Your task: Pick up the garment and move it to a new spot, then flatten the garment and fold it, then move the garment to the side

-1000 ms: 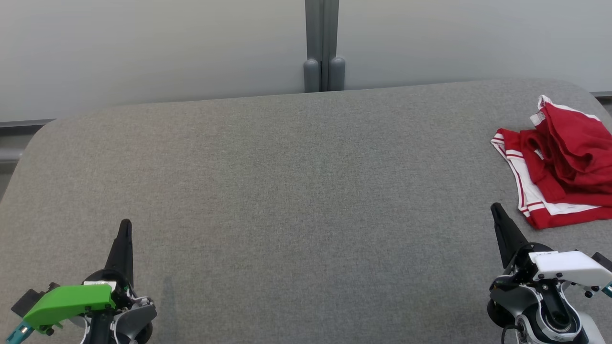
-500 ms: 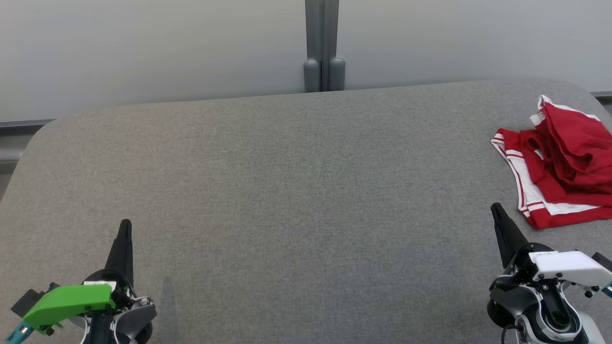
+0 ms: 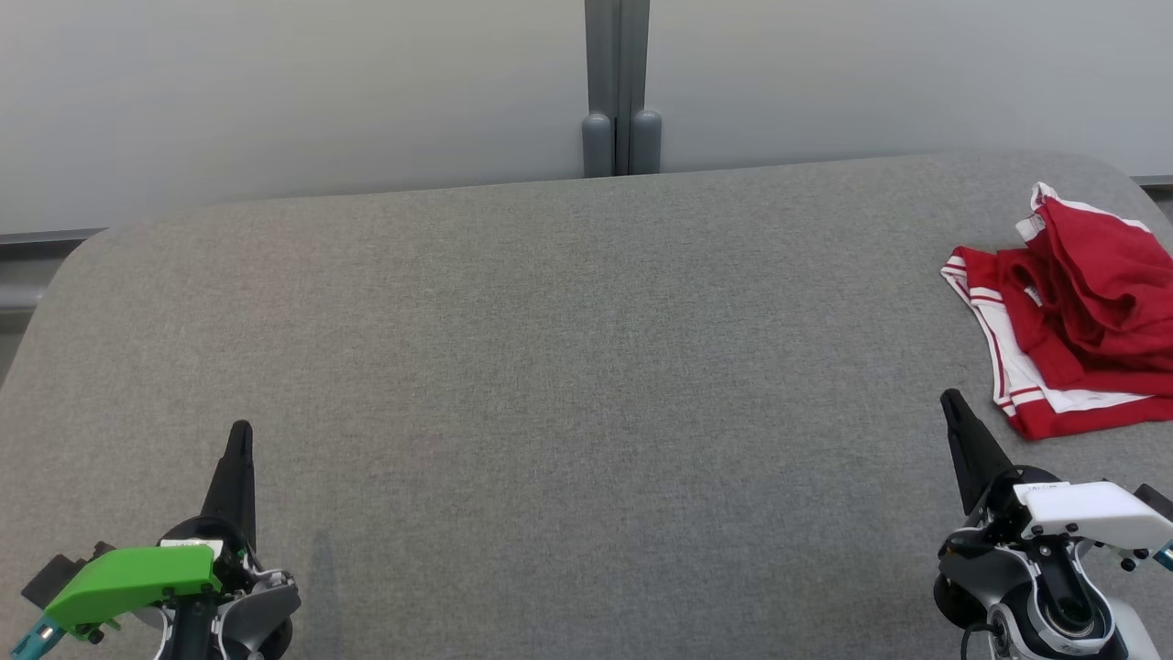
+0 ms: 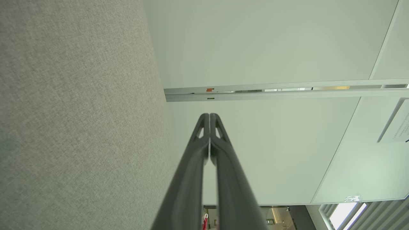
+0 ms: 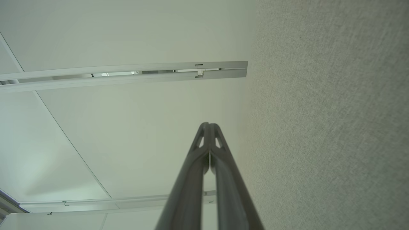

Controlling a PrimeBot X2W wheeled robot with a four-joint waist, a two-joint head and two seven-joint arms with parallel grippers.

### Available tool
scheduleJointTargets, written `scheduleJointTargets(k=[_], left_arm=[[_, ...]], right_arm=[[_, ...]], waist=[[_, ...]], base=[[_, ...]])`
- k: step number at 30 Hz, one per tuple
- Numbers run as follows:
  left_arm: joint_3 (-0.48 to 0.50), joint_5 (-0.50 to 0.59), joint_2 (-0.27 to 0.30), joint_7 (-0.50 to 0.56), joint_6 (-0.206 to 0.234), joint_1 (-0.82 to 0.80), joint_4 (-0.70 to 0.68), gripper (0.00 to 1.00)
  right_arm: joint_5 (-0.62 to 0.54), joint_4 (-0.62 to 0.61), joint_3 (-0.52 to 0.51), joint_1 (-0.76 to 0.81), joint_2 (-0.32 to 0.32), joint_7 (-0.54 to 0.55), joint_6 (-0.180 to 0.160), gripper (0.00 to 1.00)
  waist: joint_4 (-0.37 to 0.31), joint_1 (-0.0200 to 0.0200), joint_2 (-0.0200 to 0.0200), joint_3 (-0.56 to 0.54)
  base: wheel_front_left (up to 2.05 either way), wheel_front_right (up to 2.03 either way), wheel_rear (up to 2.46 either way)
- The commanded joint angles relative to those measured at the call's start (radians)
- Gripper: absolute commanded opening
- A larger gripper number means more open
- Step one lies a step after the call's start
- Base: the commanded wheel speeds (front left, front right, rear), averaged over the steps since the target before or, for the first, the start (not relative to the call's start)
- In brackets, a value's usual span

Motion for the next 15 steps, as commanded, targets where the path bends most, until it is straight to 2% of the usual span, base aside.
scheduleJointTargets(k=[1,15], left_arm=[[0.003,0.003,-0.001,0.004,-0.003,-0.01,-0.002,0.0],[0.003,0.003,-0.001,0.004,-0.003,-0.01,-0.002,0.0]], right_arm=[[0.007,0.002,-0.001,-0.006,-0.004,0.003,0.0,0.0],[0.007,0.002,-0.001,-0.006,-0.004,0.003,0.0,0.0]], waist=[[0.0,0.0,0.0,0.0],[0.0,0.0,0.0,0.0]], base=[[0.0,0.0,0.0],[0.0,0.0,0.0]])
